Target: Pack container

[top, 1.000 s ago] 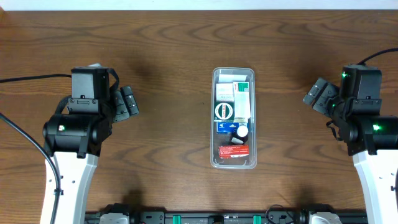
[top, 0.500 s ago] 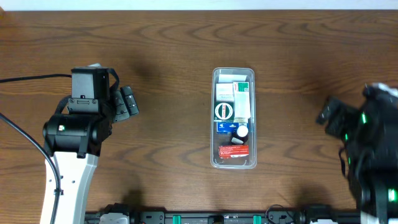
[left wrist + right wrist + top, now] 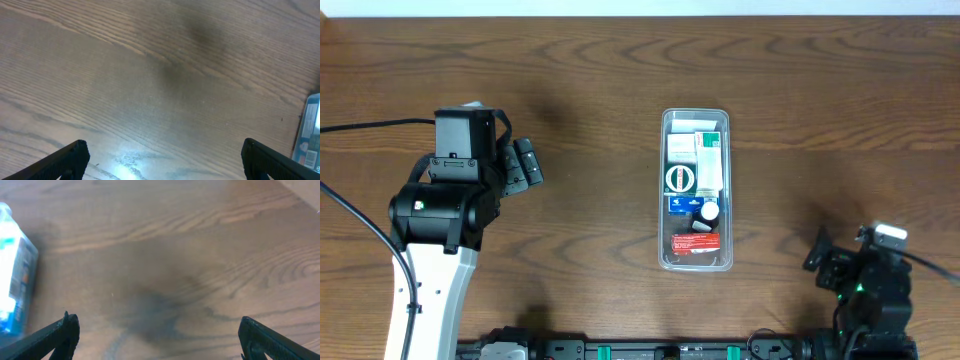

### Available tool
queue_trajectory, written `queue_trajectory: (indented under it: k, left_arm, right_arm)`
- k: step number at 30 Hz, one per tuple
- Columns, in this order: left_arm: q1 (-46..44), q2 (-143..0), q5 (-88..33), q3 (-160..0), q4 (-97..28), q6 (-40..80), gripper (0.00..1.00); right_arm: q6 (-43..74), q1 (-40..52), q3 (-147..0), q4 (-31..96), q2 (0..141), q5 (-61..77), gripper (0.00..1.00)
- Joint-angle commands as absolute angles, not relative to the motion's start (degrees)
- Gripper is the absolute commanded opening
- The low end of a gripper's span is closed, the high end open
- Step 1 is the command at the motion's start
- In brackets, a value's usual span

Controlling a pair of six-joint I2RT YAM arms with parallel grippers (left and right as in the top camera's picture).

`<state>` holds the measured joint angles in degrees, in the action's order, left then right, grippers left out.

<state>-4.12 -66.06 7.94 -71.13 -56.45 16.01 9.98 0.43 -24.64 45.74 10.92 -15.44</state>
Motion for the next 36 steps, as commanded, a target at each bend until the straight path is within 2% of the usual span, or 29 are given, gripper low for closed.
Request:
queue_trajectory:
  k: [1, 7, 17, 36]
  left_arm:
    - [-3.77, -66.24, 8.62, -72.25, -56.53, 15.03, 0.98]
    - [-3.77, -66.24, 8.62, -72.25, -56.53, 15.05, 0.98]
    - [-3.77, -66.24, 8.62, -72.25, -56.53, 15.03, 0.98]
    - [-3.77, -66.24, 8.62, -72.25, -56.53, 15.03, 0.98]
  right_arm:
    - [8.71, 0.01, -20.23, 44.93, 6.26, -16.05, 0.99]
    - [8.69, 0.01, -14.81, 44.51, 0.19, -16.08, 0.99]
    - [8.71, 0.01, -10.07, 44.56, 0.3, -16.49, 0.99]
    - [8.71, 0.01, -9.78, 43.97, 0.32, -15.62, 0.99]
